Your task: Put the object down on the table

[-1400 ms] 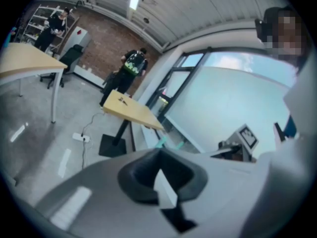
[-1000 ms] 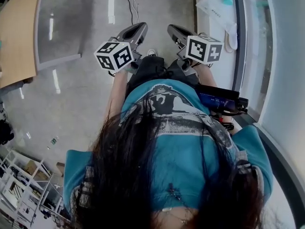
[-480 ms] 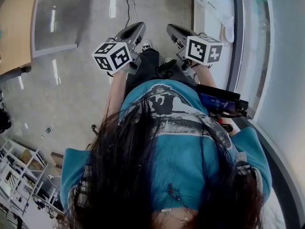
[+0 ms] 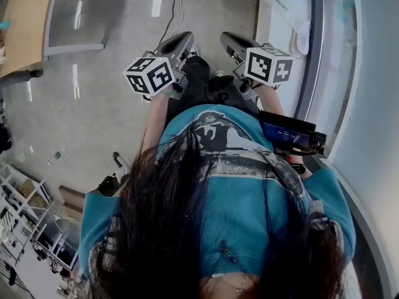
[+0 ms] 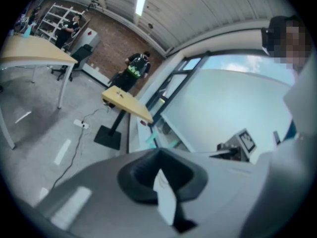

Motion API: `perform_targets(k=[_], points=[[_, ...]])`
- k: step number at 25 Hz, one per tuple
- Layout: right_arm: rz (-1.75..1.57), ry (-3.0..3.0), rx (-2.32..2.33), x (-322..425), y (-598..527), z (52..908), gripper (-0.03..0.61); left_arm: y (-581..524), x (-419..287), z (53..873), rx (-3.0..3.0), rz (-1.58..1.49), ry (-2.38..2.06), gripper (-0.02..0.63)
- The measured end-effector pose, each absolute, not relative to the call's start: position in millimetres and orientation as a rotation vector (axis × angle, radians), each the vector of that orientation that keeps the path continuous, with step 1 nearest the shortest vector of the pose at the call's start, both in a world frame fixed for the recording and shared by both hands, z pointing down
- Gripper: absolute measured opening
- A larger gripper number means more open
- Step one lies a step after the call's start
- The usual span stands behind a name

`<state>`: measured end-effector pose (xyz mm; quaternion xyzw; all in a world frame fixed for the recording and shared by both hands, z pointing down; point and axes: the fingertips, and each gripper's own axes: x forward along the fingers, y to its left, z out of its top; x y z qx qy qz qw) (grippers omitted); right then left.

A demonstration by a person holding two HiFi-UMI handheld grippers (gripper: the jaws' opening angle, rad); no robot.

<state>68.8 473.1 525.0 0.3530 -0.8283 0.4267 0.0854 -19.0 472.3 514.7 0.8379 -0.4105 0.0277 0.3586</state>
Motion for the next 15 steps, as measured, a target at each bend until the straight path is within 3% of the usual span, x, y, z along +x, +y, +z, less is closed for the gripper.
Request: perform_targets(k=[15], points=[[1.252, -2.488, 1.075, 73.1, 471.5, 521.1, 0.008, 471.8, -16.9, 514.4, 2.176, 0.064, -1.064, 0.002]])
